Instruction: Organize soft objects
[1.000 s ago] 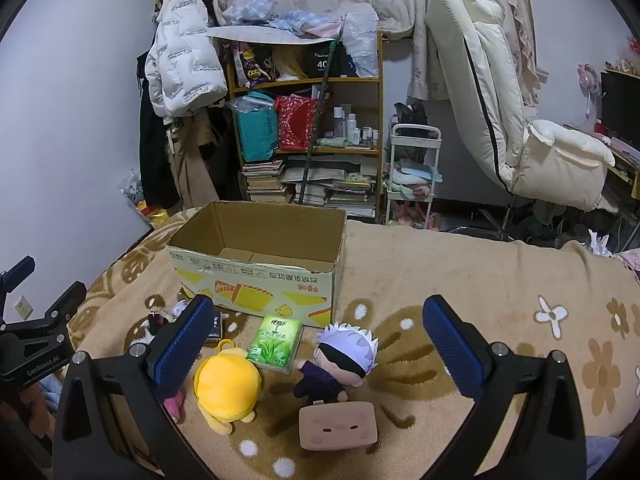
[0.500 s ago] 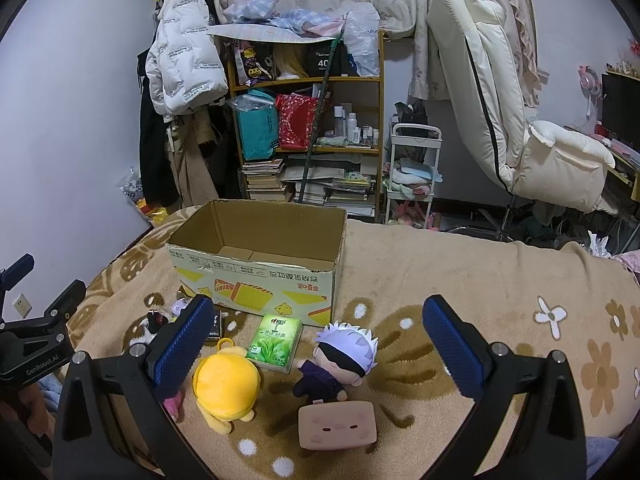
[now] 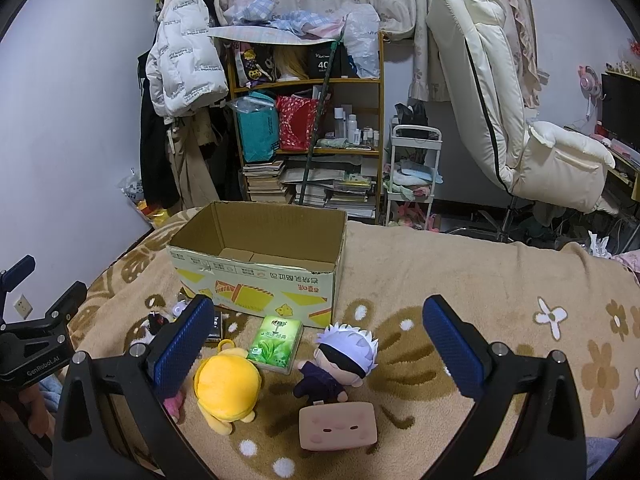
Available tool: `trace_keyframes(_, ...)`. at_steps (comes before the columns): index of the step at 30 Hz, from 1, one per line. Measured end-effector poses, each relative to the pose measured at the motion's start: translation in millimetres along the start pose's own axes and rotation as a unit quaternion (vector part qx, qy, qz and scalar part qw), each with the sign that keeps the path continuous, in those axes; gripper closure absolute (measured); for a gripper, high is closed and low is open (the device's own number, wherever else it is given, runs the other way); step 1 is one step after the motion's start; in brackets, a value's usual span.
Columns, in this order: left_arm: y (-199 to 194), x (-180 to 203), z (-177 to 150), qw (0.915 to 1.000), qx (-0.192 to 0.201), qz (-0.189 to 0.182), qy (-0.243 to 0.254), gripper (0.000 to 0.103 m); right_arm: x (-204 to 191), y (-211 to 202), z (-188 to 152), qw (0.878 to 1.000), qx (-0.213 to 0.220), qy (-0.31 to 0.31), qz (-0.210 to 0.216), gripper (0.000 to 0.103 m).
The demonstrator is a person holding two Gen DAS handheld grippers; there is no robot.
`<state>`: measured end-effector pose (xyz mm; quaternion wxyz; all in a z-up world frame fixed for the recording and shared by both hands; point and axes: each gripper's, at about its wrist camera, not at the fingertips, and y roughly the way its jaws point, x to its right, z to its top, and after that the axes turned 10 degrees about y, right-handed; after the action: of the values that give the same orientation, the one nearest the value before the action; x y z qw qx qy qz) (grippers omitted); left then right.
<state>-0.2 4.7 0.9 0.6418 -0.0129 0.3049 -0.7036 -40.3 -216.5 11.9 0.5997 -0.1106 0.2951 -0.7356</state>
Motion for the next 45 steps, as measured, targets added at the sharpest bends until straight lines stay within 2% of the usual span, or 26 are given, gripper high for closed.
trace_keyframes(31, 0.6, 2.9, -2.8, 1.0, -0.003, -0.005, 0.003, 0.002, -1.1, -0.2, 0.3, 1.0, 0.001, 0.005, 0.004, 0.0)
trace_keyframes(39, 6.0, 3.7, -1.6, 0.9997, -0.019, -0.013, 0.003, 0.002, -5.9, 3.6, -2.4, 1.0, -0.01, 0.005, 0.007, 0.0)
trace_keyframes(45, 24.6, 11.4, -0.6, 0.9971, -0.06, -0.042, 0.019, 0.002, -1.5, 17.7, -0.6, 0.999, -0.044, 0.013, 0.02, 0.0)
